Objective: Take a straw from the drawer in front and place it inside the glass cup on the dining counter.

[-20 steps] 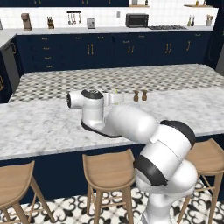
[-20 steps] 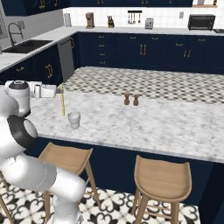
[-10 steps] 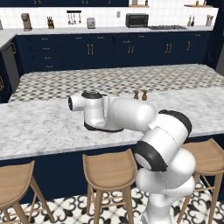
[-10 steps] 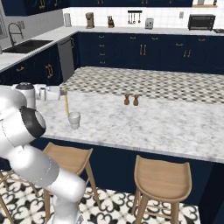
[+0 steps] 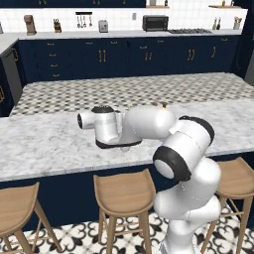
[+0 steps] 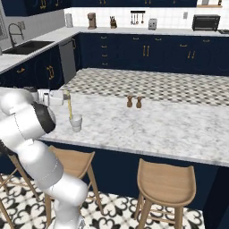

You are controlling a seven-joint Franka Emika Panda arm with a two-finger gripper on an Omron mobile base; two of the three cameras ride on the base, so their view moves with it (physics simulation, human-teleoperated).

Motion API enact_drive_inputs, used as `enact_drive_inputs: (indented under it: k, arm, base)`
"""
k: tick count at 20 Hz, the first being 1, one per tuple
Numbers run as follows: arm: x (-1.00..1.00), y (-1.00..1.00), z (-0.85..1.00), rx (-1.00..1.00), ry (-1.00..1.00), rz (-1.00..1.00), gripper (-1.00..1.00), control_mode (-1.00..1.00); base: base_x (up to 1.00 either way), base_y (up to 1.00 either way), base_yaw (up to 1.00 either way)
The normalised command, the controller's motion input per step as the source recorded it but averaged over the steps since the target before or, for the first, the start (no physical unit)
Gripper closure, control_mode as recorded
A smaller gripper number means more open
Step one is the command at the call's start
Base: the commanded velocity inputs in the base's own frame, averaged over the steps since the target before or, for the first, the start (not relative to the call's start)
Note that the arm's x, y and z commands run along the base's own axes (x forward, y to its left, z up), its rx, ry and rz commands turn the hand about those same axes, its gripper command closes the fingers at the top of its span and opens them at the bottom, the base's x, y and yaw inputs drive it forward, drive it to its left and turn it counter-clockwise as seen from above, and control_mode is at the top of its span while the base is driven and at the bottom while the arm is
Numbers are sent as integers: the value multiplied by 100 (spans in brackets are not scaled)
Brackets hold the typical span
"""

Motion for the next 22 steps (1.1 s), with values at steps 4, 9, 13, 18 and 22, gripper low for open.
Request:
enact_drive_inputs:
  k: [4, 9, 13, 18, 22]
  arm:
    - [17, 0, -15, 0, -2, 0, 100, -100]
    - [25, 0, -12, 0, -1, 0, 100, -100]
    - [15, 7, -9, 0, -1, 0, 100, -100]
    - [22, 16, -8, 0, -1, 0, 100, -100]
    - [30, 5, -11, 0, -1, 0, 100, -100]
  base:
    - [0, 0, 0]
    - [0, 0, 0]
    - [0, 0, 0]
    - [0, 0, 0]
    - [0, 0, 0]
